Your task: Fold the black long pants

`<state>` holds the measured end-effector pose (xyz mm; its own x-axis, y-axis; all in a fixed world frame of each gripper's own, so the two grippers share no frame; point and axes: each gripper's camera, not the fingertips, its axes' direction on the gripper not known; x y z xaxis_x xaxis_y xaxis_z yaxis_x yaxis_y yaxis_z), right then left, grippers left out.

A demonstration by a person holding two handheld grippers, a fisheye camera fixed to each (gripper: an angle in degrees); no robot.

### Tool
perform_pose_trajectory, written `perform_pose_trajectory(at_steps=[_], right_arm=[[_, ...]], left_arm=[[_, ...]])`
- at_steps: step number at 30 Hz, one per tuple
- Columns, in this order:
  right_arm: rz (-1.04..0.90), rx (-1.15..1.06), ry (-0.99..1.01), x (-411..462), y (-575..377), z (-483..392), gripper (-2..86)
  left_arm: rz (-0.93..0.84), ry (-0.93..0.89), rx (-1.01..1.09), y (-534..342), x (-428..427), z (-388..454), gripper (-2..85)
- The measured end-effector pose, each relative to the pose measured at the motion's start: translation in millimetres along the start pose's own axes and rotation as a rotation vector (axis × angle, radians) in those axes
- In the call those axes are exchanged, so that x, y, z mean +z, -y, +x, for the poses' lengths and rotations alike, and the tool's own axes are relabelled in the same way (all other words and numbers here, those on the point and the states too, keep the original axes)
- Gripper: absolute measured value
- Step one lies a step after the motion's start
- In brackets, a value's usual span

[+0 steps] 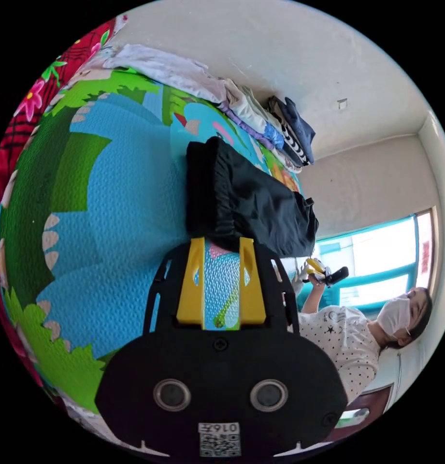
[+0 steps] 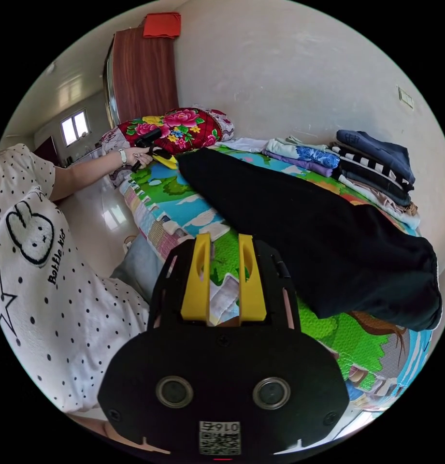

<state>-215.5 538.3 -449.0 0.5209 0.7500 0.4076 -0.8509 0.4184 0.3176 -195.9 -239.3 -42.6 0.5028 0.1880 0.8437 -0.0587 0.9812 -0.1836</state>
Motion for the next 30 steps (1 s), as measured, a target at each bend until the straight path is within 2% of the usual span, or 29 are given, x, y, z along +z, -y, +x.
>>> perform_pose_trajectory(at_steps=[6, 8, 11, 15, 18, 24, 30], right_arm=[[0.000, -0.035, -0.016, 6, 4, -15, 8.8], [0.006, -0.038, -0.013, 9, 5, -18, 8.9], [-0.001, -0.061, -0.043, 17, 11, -22, 8.9], [-0.003, -0.101, -0.066, 27, 18, -30, 8.9], [0.015, -0.106, -0.038, 34, 17, -33, 8.8], [0.010, -0.077, -0.026, 51, 0, -30, 8.9], [0.038, -0.046, -0.024, 61, -17, -22, 8.8]], left_arm=[[0.114, -0.109, -0.136, -12, 7, -24, 9.1], [0.125, -0.111, -0.147, -19, 9, -30, 7.1], [0.167, -0.208, -0.127, -33, 9, -38, 4.8], [0.213, -0.377, -0.148, -53, 7, -58, 9.3], [0.281, -0.409, -0.211, -69, 5, -66, 10.9], [0.364, -0.188, -0.315, -82, 6, -47, 9.4], [0.379, -0.072, -0.353, -84, 7, -30, 4.7]])
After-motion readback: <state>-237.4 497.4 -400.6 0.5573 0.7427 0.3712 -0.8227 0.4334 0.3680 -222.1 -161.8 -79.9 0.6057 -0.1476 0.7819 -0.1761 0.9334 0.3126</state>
